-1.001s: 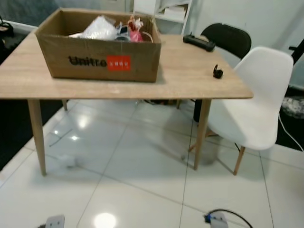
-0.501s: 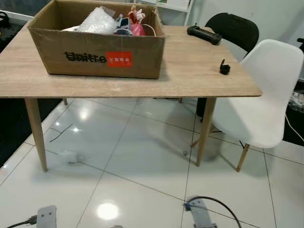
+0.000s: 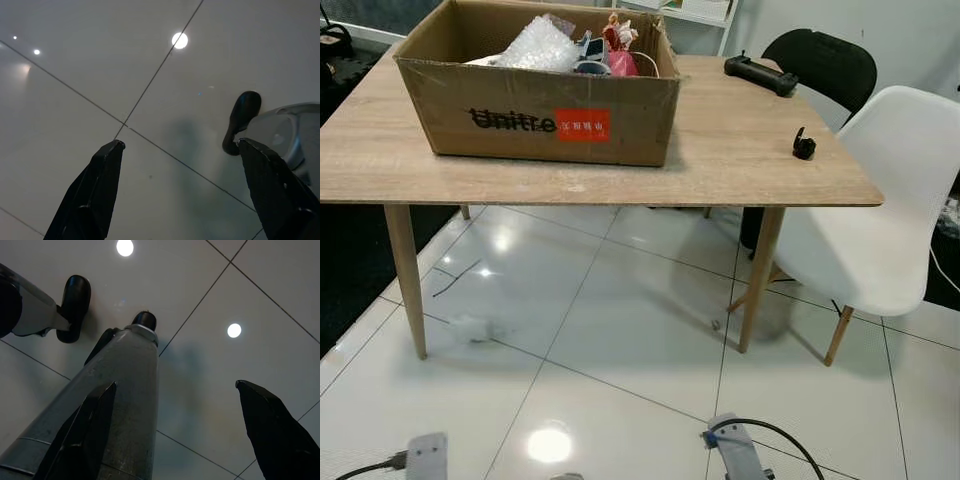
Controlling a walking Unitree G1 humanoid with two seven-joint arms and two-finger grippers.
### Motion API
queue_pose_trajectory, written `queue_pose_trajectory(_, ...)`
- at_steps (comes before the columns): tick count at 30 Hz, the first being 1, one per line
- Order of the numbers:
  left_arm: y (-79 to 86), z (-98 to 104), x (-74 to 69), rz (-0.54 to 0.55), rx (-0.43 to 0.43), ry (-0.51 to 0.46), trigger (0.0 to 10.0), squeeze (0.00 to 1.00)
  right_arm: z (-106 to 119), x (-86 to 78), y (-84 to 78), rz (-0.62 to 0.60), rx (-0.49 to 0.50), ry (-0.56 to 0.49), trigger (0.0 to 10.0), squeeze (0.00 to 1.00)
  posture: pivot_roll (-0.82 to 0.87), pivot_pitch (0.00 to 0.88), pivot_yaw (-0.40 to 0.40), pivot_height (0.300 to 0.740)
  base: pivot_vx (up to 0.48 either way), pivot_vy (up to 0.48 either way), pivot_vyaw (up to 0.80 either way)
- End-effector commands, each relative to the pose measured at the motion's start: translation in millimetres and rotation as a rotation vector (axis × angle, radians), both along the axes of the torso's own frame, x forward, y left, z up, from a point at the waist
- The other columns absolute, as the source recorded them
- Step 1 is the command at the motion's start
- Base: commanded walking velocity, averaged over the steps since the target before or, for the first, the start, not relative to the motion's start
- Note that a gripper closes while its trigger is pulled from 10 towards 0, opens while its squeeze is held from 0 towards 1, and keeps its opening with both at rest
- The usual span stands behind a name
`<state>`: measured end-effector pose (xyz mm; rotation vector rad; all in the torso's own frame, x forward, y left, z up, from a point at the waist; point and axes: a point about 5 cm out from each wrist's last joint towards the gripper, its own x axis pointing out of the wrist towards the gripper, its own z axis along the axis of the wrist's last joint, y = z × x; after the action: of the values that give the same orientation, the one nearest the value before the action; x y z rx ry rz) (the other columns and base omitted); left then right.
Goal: Picking trash to rubbish bin
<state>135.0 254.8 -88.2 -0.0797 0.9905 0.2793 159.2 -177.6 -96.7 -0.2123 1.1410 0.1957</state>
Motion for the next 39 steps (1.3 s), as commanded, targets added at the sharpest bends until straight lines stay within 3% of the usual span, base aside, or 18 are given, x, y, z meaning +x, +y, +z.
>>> queue_pose_trajectory(1,-4.7,-4,-8.2,-0.016,-0.017,0.035,10.0,0.00,-7,-18.4,-4.9,-0.001,-0.016,0.070,10.0,0.00,0.16,0.094,-0.023,0.740,0.000,0.000,0.00)
queue_pose_trajectory(8,-8.7,-5,-5.6,-0.030,-0.050,0.041,10.0,0.00,-6,-18.0,-6.6,0.008,-0.022,0.068,10.0,0.00,0.16,0.074,-0.016,0.740,0.000,-0.274,0.00)
queue_pose_trajectory(11,-8.9,-5,-4.2,-0.057,-0.020,0.051,10.0,0.00,-6,-17.7,-7.8,0.011,-0.025,0.067,10.0,0.00,0.16,0.066,-0.017,0.740,0.000,0.000,0.00)
queue_pose_trajectory(22,-10.0,-8,-13.6,-0.016,-0.021,0.065,10.0,0.00,-5,-15.3,-5.7,0.074,-0.042,0.066,10.0,0.00,0.18,0.068,-0.035,0.740,0.000,0.000,0.00)
queue_pose_trajectory(26,-13.1,-11,-19.8,-0.016,-0.059,0.076,10.0,0.00,-5,-13.1,-3.2,0.081,-0.043,0.060,10.0,0.00,0.19,0.073,-0.027,0.740,0.000,-0.230,0.00)
queue_pose_trajectory(31,-13.2,-11,-19.8,-0.012,-0.052,0.074,10.0,0.00,-5,-14.2,-2.6,0.083,-0.044,0.063,10.0,0.00,0.19,0.075,-0.027,0.740,0.000,-0.461,0.00)
queue_pose_trajectory(39,-16.4,-11,-17.1,0.004,-0.056,0.058,10.0,0.00,-7,-18.5,-4.3,0.091,-0.050,0.076,10.0,0.00,0.19,0.076,-0.031,0.740,0.000,0.000,0.00)
